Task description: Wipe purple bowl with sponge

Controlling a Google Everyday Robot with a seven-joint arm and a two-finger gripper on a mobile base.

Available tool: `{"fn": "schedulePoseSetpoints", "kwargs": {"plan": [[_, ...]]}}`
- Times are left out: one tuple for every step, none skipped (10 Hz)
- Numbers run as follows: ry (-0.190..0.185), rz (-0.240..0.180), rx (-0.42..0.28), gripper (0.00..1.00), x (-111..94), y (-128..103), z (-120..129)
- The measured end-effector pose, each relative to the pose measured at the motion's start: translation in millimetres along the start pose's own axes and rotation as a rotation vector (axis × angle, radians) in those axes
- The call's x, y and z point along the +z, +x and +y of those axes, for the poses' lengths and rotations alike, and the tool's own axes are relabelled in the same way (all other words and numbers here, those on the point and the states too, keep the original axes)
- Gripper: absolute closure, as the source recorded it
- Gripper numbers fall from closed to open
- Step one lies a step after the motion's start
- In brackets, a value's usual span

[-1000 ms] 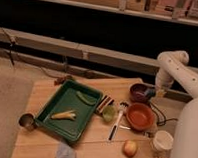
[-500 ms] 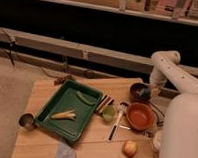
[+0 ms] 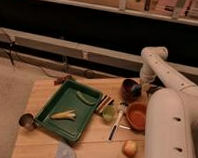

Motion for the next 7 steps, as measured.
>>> {"fn": "schedulePoseSetpoints", "kwargs": {"plan": [[0.004,0.001,-0.018,1.00,-4,-6,-6],[0.007,0.003,-0.032,1.00,-8,-9,-10],[0.012,0.006,-0.041,1.00,-12,-10,-13],[0.017,0.011,-0.049,1.00,-16,-12,-16],[0.022,0.011,-0.061,1.00,-21,-16,-21],[0.027,0.011,-0.073,1.00,-24,-22,-25],[0.029,0.010,-0.087,1.00,-26,-30,-29]]}}
